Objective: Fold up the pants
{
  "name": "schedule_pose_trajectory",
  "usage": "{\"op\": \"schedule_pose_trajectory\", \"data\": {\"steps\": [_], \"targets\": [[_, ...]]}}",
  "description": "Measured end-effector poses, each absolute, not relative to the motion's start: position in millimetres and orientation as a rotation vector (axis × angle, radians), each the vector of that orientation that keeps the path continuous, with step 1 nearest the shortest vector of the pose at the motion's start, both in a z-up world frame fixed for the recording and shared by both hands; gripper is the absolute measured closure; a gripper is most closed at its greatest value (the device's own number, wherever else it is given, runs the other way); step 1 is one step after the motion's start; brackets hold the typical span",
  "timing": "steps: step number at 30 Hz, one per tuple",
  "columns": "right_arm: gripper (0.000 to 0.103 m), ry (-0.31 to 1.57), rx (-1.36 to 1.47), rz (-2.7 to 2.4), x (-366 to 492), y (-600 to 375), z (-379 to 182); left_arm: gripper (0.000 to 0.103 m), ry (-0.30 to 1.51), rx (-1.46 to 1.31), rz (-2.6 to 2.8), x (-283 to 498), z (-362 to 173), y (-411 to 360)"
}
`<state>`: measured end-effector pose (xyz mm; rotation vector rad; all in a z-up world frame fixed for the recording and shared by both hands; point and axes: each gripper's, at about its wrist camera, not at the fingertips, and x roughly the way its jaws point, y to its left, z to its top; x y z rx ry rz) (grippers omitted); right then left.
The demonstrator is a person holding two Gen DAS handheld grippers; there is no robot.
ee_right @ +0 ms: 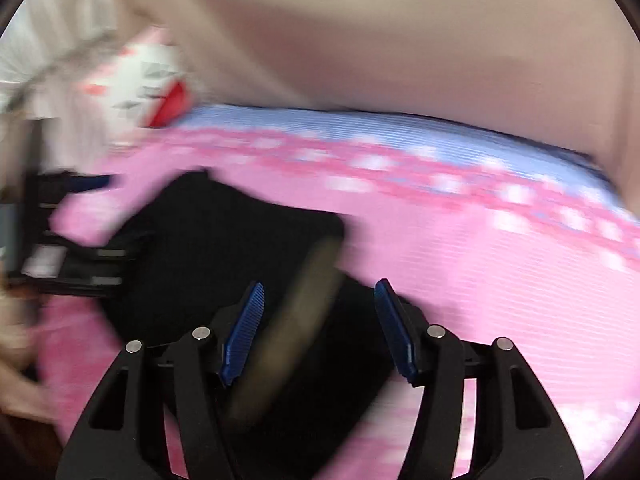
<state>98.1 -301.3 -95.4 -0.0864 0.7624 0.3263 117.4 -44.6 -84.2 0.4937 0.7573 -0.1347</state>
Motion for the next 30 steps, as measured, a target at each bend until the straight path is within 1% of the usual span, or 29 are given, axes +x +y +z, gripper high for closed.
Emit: {"op": "schedule_pose_trajectory", "data": {"steps": [3, 7, 11, 14, 17, 20, 25, 26, 28, 30], "targets": [[0.046, 0.765, -0.203, 0.364, 98.8, -291.0, -104.2, 0.005, 0.801, 0.514, -0.11, 127.0, -99.9, -47.5], [0.048, 0.749, -0.297, 0.491, 88.8, -258.3, -105.3, 0.005, 0.834, 0.442, -0.117, 131.6, -97.9, -36.6], [0.047, 0.741, -0.191, 0.658, 86.7, -241.9, -95.2, 0.005, 0.863, 0.383, -0.085, 134.7, -97.5, -18.5], [0.048, 0.786, -0.061, 0.737, 98.9, -240.5, -97.9, 0.005, 0.885, 0.34, -0.087, 136.5, -100.3, -9.1], [0.048, 0.891, -0.023, 0.672, 116.0, -252.1, -117.8, 0.005, 0.888, 0.33, -0.089, 135.4, -101.1, -7.3], [0.046, 0.92, 0.079, 0.757, 113.7, -261.3, -119.7, 0.005, 0.881, 0.345, -0.089, 132.3, -101.0, -8.0], [0.045, 0.948, 0.14, 0.811, 123.0, -247.8, -120.7, 0.005, 0.876, 0.353, -0.079, 131.4, -100.6, -11.1], [0.048, 0.955, 0.165, 0.83, 127.5, -244.6, -121.4, 0.005, 0.872, 0.354, -0.084, 130.6, -99.6, -12.6], [0.073, 0.976, 0.2, 0.825, 136.8, -242.9, -124.5, 0.005, 0.868, 0.364, -0.092, 129.9, -98.8, -16.0], [0.087, 0.981, 0.235, 0.801, 140.5, -244.0, -124.0, 0.005, 0.863, 0.379, -0.09, 129.9, -99.2, -18.4]]}}
